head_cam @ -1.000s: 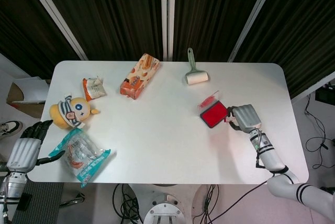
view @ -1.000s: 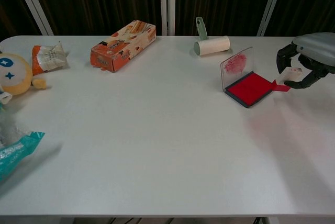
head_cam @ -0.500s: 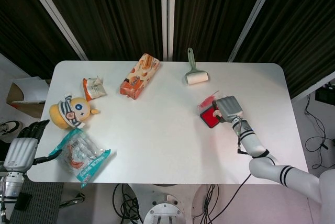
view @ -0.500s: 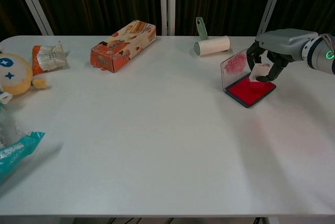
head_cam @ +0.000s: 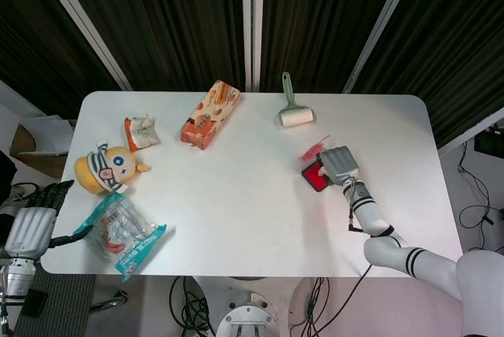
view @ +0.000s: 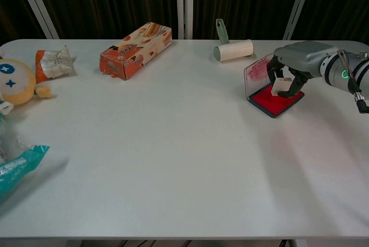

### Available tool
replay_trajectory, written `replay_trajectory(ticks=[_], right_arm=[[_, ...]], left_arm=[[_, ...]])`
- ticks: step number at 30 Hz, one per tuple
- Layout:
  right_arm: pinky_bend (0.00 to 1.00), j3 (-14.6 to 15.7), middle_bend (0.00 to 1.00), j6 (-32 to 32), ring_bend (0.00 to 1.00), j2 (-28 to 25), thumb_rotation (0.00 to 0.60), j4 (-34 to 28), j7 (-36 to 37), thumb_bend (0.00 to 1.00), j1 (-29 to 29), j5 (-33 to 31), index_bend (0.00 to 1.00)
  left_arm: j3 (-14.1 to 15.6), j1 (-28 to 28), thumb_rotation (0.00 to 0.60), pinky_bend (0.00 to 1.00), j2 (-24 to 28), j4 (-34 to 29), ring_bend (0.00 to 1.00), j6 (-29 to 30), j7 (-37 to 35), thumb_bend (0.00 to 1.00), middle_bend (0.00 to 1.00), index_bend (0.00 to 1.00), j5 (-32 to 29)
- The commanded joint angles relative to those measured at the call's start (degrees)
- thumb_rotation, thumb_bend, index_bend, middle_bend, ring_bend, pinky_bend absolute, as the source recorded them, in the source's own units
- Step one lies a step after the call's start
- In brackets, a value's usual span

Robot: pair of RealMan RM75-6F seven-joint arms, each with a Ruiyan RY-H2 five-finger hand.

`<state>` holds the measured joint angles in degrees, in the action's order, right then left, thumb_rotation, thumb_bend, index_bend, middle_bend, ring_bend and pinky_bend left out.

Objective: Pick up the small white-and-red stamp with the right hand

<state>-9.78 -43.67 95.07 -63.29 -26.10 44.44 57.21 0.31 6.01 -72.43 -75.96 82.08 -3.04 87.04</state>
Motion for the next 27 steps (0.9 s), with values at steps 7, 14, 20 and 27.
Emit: replay_trajectory(ticks=[7,14,20,27], right_arm=[[1.00,-0.52,0.56,-1.14,0.83,-1.04,0.600,-1.56,2.76,0.40,-0.29,0.85,0.60],[1.00,-2.84,0.56,-5.65,0.83,-9.69,0.600,-12.61,6.22,0.40,-2.27,2.65,0.60],[1.00,-0.17,0.56,-8.48,0.83,-19.00,0.600,-23.43,7.52,0.40,-6.18,6.18,0.60],[1.00,5.73,0.56,-11.56,0.83,-18.49,0.600,-23.42,11.51,0.40,-10.60,13.58,0.60]], left_arm=[[0.01,-0.58,0.130,0.19,0.22,0.05,0.11,0.54,-0.44,0.09,0.12,0.04,-0.32],[0.01,-0.65,0.129,0.19,0.93,-1.29,0.11,0.93,0.41,0.09,0.12,0.04,0.03],[0.11,-0.50,0.133,0.19,0.76,-1.88,0.11,0.77,0.82,0.09,0.12,0.04,0.32],[0.41,-0.37,0.129,0.19,0.42,-1.94,0.11,0.51,1.15,0.09,0.12,0.04,0.74]])
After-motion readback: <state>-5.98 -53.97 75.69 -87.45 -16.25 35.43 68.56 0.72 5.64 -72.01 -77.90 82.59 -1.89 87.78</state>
